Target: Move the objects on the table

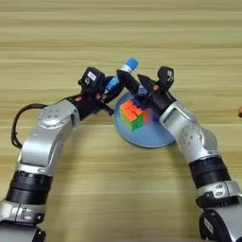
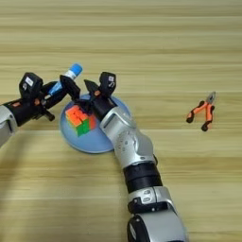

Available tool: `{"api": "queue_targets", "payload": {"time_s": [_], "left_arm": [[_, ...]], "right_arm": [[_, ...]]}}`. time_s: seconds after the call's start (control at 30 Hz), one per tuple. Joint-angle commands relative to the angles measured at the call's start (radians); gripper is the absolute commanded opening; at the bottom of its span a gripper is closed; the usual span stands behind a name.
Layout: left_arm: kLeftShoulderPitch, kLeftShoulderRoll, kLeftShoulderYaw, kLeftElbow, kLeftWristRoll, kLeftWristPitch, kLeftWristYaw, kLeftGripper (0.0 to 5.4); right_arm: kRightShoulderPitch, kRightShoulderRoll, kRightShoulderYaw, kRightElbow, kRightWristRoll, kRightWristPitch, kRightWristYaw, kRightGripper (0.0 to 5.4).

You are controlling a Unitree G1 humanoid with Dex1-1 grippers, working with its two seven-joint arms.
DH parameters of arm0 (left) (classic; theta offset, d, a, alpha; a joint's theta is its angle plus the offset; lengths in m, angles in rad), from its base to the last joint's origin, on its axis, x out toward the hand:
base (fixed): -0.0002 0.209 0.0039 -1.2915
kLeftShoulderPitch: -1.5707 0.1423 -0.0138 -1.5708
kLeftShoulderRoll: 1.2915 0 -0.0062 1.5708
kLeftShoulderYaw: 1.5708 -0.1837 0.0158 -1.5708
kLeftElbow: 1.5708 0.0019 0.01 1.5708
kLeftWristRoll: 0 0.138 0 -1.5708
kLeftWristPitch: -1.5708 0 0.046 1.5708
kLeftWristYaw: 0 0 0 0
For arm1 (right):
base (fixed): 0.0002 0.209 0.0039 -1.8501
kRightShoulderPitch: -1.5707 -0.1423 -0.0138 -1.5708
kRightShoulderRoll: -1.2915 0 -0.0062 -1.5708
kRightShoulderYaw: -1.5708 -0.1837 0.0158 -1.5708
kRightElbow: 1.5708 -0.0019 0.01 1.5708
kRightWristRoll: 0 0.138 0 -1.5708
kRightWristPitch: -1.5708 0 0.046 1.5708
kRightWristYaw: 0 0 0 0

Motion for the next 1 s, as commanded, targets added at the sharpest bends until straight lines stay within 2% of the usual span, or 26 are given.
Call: {"api": "queue_targets", "payload": {"time_s": [0.03,0.4,0.77,1.0], "left_arm": [[-0.008,-0.001,-0.014,-0.007,-0.009,0.006,-0.003,1.33],[-0.008,-0.007,-0.038,0.023,-0.002,-0.004,-0.006,1.33],[-0.013,-0.006,-0.039,0.043,-0.001,-0.011,-0.01,1.33],[-0.015,-0.007,-0.038,0.044,-0.002,-0.012,-0.009,1.33]], "right_arm": [[-0.064,0.061,0.001,-0.006,0.01,0.011,-0.005,5.4],[-0.079,0.071,0.004,-0.039,0.035,0.012,-0.013,5.4],[-0.083,0.075,0.016,-0.081,0.054,0.02,-0.026,5.4],[-0.085,0.08,0.018,-0.077,0.075,0.034,-0.025,4.73]]}}
